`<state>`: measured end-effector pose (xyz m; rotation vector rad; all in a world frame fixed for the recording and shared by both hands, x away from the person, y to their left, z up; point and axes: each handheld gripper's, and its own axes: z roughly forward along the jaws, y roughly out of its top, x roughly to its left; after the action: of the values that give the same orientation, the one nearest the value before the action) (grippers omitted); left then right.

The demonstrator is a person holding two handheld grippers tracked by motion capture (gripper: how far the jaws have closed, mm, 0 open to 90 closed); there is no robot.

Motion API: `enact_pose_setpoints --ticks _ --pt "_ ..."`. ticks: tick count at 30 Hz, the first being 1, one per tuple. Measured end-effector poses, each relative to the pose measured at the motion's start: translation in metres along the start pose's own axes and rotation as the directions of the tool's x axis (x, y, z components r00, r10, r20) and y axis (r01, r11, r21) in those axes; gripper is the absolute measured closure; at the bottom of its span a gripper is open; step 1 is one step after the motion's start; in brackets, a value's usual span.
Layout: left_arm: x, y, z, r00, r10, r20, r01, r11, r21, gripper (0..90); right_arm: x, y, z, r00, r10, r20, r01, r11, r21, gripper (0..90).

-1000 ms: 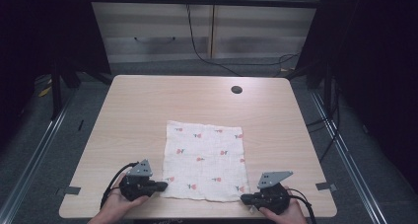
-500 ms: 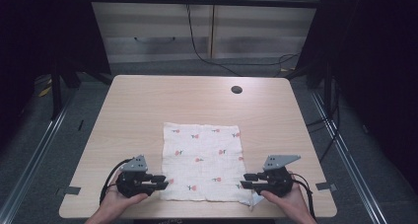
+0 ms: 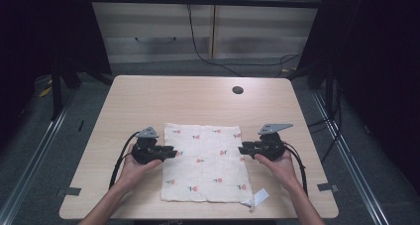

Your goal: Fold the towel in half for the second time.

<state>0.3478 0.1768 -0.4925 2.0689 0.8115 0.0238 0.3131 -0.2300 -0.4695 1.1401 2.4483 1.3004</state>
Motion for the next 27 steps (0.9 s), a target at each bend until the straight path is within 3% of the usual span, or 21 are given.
enact_pose_setpoints --ticks 2,4,6,11,13,18,23,27 --pt "0.0 -0.001 0.005 1.0 0.005 -0.006 -0.005 0.9999 0.013 70.5 -0.006 0.002 0.007 1.0 0.004 0.004 -0.004 1.0 0.004 67.5" --pt "-0.002 -0.003 0.007 0.9975 0.045 -0.055 -0.042 0.9983 0.039 70.6 -0.012 0.005 0.014 1.0 0.002 0.009 -0.003 1.0 0.012 67.0" --pt "0.0 -0.004 0.007 0.9983 0.037 -0.046 -0.035 0.9985 0.043 70.8 -0.014 0.007 0.017 1.0 0.002 0.006 -0.002 1.0 0.011 66.6" --pt "-0.002 -0.01 0.008 0.9973 0.054 -0.05 -0.051 0.997 0.057 70.7 -0.038 0.021 0.032 0.9988 0.04 0.029 -0.039 0.999 -0.028 67.4" --pt "-0.003 -0.012 0.007 0.9963 0.062 -0.059 -0.059 0.9967 0.057 71.1 -0.045 0.026 0.038 0.998 0.048 0.04 -0.048 0.999 -0.007 67.3" --pt "0.003 -0.013 0.006 0.9989 0.04 -0.024 -0.039 0.9984 0.041 72.5 -0.056 0.03 0.041 0.9956 0.057 0.074 -0.059 0.998 0.016 67.8" --pt "0.001 -0.014 0.006 0.9977 0.055 -0.039 -0.053 0.9978 0.038 72.5 -0.069 0.032 0.048 0.9923 0.072 0.101 -0.076 0.996 0.039 64.0" --pt "0.002 -0.014 0.006 0.9982 0.049 -0.033 -0.048 0.9982 0.035 72.5 -0.07 0.036 0.054 0.9925 0.055 0.109 -0.061 0.997 0.052 63.9"
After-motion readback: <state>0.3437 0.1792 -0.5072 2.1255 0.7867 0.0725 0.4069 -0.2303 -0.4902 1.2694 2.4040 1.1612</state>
